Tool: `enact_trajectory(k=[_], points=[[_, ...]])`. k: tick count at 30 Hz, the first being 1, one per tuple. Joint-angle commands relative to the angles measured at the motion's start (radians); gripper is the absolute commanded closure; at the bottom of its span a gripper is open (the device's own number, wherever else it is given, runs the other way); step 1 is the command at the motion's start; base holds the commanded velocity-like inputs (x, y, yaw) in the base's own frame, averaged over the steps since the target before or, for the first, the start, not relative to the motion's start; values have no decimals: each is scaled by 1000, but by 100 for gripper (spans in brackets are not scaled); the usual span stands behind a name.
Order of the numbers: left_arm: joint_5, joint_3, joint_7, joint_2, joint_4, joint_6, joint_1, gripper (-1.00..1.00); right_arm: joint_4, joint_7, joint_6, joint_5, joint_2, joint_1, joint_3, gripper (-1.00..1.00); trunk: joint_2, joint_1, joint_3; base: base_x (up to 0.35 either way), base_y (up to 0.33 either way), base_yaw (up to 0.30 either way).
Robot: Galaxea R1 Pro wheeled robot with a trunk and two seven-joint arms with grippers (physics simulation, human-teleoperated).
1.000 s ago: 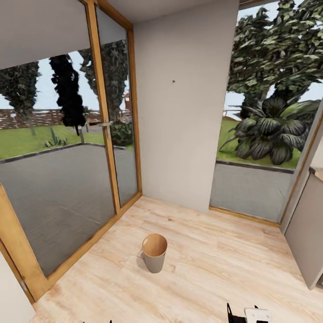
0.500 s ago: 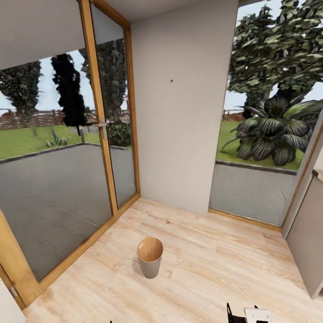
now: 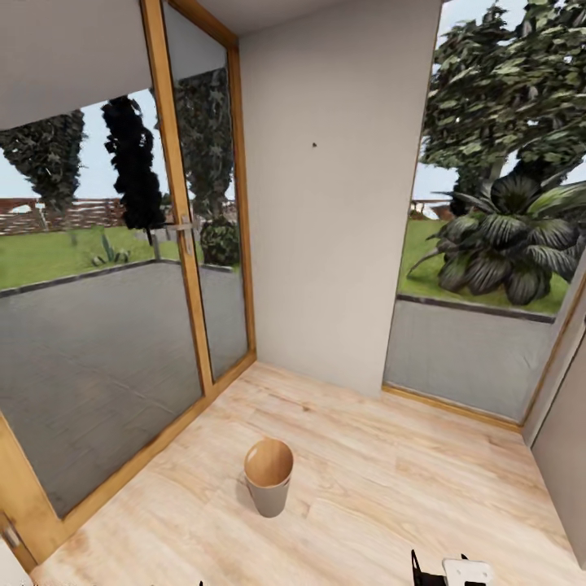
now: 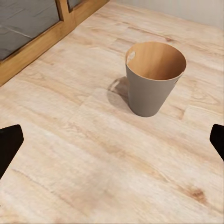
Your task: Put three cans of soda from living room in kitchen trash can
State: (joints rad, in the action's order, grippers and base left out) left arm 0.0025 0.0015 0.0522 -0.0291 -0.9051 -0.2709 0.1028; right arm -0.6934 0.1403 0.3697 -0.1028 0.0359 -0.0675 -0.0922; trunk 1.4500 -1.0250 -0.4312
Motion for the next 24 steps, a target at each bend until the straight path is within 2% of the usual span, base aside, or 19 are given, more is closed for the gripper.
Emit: enact_trajectory(k=[1, 15, 18, 20, 24], points=[[0, 0, 0, 0, 0, 0, 0, -100, 0, 0, 0, 0, 0, 0, 0, -100, 0, 0, 0, 158, -105, 208], [6, 2, 1, 1, -2, 3, -3, -100, 0, 1, 0, 0, 1, 0, 0, -100, 0, 0, 0, 159, -30, 241], [30, 5, 1, 2, -2, 4, -9, -100, 0, 0, 0, -1, 1, 0, 0, -100, 0, 0, 0, 159, -1, 123], [71, 12, 0, 4, -2, 6, -14, -100, -2, 0, -1, -6, 1, 0, 2, -100, 0, 0, 0, 159, -1, 56], [115, 19, -3, 6, -1, 7, -21, -100, -13, -1, 0, -9, -2, 0, 8, -100, 0, 0, 0, 159, 0, 29]])
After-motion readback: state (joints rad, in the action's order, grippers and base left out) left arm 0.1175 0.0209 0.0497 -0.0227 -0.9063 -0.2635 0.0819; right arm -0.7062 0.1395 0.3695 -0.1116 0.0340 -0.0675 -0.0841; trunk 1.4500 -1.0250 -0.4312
